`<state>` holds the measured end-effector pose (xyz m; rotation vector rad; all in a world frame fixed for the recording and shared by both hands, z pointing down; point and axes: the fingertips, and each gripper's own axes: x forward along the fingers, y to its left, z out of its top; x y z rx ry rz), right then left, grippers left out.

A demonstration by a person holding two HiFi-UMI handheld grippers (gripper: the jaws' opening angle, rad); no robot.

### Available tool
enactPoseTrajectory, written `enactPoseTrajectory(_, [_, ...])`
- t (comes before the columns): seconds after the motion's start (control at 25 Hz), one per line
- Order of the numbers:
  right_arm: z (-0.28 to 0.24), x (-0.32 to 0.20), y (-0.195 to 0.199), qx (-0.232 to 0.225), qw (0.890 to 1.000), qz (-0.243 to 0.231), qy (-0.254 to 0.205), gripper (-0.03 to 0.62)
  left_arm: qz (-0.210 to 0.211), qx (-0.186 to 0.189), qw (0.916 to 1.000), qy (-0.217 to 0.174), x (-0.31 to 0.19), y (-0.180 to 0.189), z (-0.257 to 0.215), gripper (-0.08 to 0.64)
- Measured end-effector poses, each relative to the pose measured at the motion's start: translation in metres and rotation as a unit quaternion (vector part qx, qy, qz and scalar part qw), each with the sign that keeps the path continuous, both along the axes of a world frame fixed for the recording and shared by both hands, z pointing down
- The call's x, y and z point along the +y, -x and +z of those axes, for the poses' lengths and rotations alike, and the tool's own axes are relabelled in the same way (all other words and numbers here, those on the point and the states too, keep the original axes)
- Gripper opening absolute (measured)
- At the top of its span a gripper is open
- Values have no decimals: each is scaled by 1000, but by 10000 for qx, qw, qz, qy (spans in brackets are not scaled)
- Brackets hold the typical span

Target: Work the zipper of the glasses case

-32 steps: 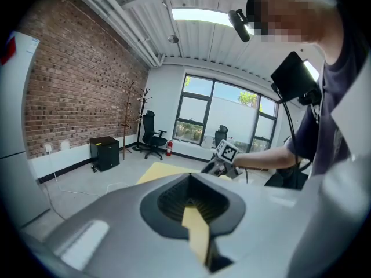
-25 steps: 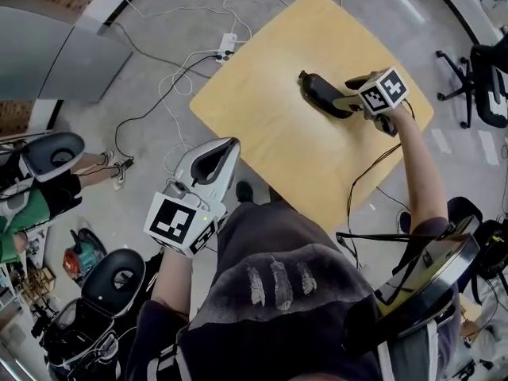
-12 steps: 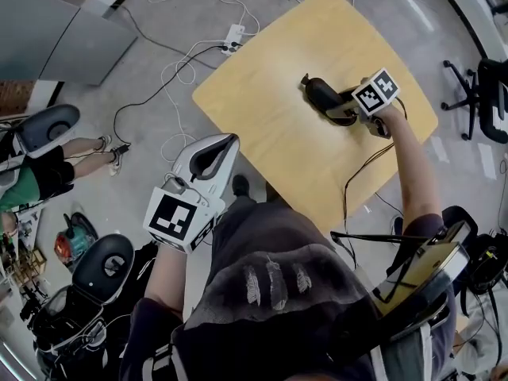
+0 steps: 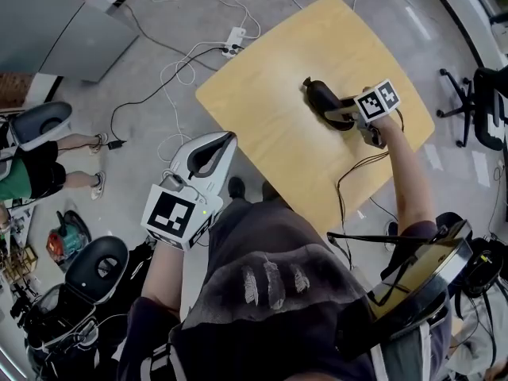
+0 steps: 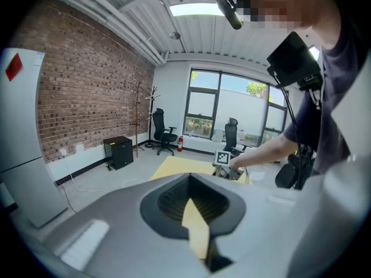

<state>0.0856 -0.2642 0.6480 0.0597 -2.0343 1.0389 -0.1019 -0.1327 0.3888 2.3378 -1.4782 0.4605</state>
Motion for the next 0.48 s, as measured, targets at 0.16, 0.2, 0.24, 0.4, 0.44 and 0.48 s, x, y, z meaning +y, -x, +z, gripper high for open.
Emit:
enactPoseTrajectory(0.16, [-36, 9, 16, -719, 9961, 499, 107, 253, -17, -15, 10000, -30, 7, 7, -1, 0])
enactPoseTrajectory(0.2, [-48, 13, 21, -929, 9938, 592, 138, 252, 4, -15, 10000, -31, 8, 8, -1, 0])
enactPoseTrajectory(0.24, [-59, 16, 25, -1118, 9914, 661, 150, 252, 28, -20, 10000, -37, 9, 8, -1, 0])
enactPoseTrajectory(0.4, [-89, 32, 37, -1591, 9840, 787, 163, 252, 220, -121, 9997, -26, 11, 4, 0, 0])
enactPoseTrajectory(0.44, [-96, 39, 39, -1683, 9823, 797, 206, 252, 334, -172, 9993, 5, 13, 1, 2, 0])
enactPoseTrajectory(0.48, [-102, 46, 42, -1770, 9807, 797, 245, 252, 465, -231, 9987, 17, 15, -2, 3, 0])
